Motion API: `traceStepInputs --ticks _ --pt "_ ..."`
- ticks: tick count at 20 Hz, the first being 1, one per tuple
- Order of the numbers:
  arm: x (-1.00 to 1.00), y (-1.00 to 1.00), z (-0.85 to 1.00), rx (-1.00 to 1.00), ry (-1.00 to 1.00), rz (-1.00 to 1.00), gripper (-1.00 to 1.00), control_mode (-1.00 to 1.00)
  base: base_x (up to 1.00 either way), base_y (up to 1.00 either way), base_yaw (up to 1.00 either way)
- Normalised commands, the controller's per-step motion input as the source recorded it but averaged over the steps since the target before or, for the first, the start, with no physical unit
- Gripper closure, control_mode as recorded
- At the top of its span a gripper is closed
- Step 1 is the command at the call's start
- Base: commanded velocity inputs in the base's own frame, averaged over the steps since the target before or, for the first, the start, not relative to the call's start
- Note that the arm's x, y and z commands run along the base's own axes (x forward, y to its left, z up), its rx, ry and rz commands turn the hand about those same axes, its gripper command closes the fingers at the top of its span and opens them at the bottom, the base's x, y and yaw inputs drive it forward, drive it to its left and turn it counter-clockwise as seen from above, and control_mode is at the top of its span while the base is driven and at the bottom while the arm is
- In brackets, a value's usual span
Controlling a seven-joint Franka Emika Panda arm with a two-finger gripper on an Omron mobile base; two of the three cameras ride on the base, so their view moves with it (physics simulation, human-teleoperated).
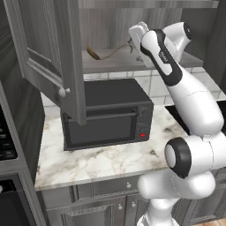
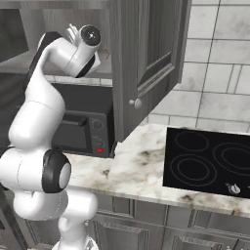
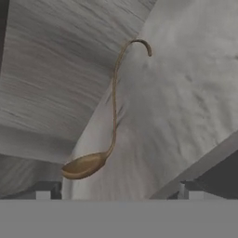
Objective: Open the cabinet and move the ladle to the pot. Then close the cabinet.
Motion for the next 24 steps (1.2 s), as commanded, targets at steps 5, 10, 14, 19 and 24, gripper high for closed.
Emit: traceStepInputs --ticks 5,10,14,19,24 --pt "0.47 0.00 -0.03 0.00 0.00 0.00 -1.00 -1.00 0.00 0.00 0.00" --pt "0.46 0.00 -0.18 0.00 0.00 0.00 -1.00 -1.00 0.00 0.00 0.00" --pt "0.41 0.00 -0.20 0.00 0.00 0.00 -1.00 -1.00 0.00 0.00 0.00" --pt "0.38 0.00 -0.04 0.00 0.00 0.00 -1.00 -1.00 0.00 0.00 0.00" --pt "0.39 0.00 -0.08 0.00 0.00 0.00 -1.00 -1.00 0.00 0.00 0.00"
